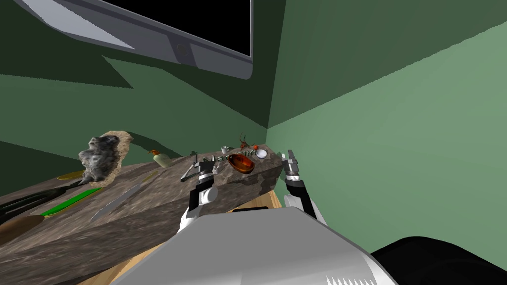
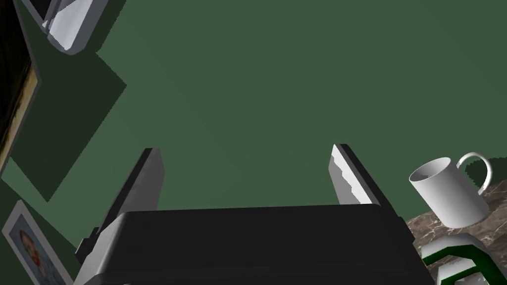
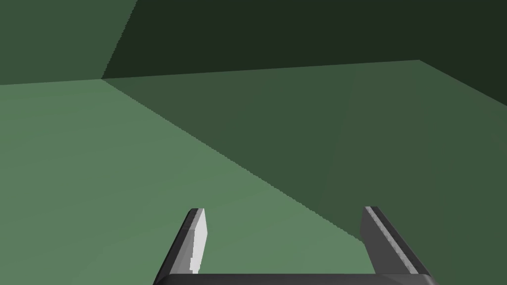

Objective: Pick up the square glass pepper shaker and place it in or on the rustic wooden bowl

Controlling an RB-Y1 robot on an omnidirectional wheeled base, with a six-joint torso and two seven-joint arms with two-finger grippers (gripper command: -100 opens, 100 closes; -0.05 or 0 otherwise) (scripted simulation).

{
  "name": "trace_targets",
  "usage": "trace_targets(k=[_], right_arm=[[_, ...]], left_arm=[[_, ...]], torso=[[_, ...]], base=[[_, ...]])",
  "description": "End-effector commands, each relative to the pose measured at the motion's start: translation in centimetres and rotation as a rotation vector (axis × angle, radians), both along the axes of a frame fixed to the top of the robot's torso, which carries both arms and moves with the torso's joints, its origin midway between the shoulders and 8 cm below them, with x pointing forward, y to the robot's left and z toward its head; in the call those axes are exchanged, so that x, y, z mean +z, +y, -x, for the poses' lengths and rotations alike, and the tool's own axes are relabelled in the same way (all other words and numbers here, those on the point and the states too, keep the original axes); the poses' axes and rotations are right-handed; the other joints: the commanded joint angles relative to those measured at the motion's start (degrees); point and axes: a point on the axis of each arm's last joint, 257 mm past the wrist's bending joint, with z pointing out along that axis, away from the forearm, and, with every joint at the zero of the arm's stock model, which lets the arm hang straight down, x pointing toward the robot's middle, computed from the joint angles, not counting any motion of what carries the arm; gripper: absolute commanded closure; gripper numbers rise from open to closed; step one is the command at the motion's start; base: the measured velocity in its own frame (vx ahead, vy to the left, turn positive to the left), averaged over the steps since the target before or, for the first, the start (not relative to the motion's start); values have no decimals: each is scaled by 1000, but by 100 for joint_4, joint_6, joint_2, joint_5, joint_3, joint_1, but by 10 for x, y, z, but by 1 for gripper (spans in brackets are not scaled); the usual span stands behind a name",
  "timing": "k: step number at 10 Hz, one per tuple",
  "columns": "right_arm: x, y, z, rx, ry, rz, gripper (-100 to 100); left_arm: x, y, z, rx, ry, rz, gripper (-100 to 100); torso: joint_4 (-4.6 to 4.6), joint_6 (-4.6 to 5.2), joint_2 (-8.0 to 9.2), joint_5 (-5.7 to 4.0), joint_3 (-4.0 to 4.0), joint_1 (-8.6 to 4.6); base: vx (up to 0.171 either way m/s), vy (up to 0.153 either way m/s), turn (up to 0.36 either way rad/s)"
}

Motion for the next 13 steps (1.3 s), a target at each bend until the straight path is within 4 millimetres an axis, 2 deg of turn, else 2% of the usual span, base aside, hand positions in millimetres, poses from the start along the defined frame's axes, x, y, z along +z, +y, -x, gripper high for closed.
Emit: trace_targets(k=[1,3,6,8,9,11,13], right_arm=[[0,0,0,0,0,0,0],[0,0,0,0,0,0,0],[0,0,0,0,0,0,0],[0,0,0,0,0,0,0],[0,0,0,0,0,0,0],[0,0,0,0,0,0,0],[0,0,0,0,0,0,0]], left_arm=[[-13,5,-5,-1,20,37,-100],[-36,13,-16,-7,41,126,-100],[-57,20,-22,-3,67,188,-100],[-85,27,-31,0,97,279,-100],[-86,28,-30,1,97,288,-100],[-115,32,-37,8,125,379,-100],[-130,33,-40,13,138,433,-100]], torso=[[0,0,0,0,0,0],[0,-1,0,0,0,0],[0,-1,1,0,1,0],[0,-1,1,0,0,0],[0,-1,1,0,1,0],[0,0,0,0,0,-1],[0,-1,2,0,1,1]], base=[[-4,6,-12],[-5,6,-27],[-5,6,-12],[-6,7,-27],[-5,7,-10],[-6,8,-22],[-7,9,-15]])
